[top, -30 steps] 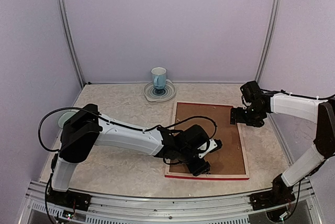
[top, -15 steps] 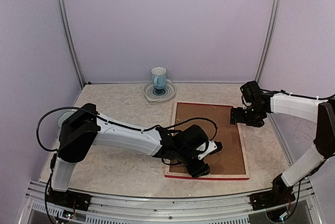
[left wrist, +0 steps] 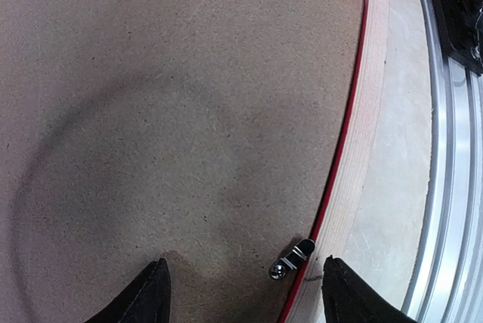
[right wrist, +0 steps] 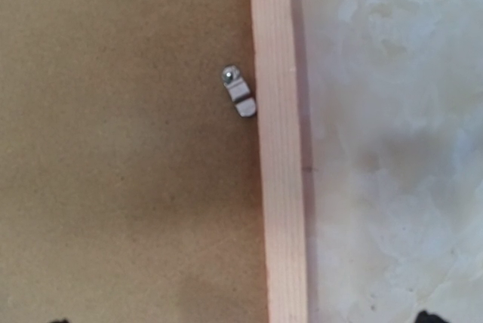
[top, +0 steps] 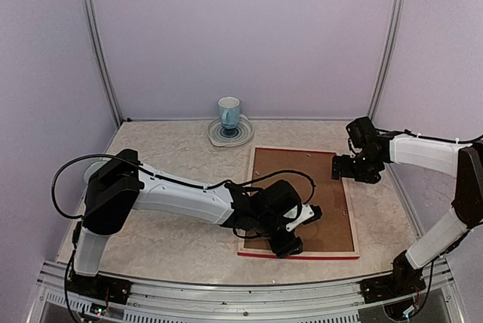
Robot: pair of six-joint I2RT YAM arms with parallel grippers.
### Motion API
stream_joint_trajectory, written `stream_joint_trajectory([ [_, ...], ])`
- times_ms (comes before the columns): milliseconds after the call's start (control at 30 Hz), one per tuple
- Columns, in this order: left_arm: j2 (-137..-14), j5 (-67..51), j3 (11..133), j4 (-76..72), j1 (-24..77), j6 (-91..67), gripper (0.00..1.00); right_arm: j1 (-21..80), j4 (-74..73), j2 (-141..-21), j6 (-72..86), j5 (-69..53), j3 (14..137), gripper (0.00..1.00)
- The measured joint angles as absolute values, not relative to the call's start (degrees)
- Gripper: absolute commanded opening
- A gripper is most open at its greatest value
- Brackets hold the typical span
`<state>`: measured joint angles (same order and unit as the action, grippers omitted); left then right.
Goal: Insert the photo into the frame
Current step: Press the fastener onto the backboard.
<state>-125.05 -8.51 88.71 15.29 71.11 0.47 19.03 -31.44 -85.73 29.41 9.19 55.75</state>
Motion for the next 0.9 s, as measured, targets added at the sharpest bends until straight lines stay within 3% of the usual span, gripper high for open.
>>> stream_joint_trajectory([
  [900, -127.17, -1.1, 91.33, 15.22, 71.44, -2.31, 0.68, 19.03, -31.44, -85.93, 29.43, 9.02, 55.75, 0.99],
])
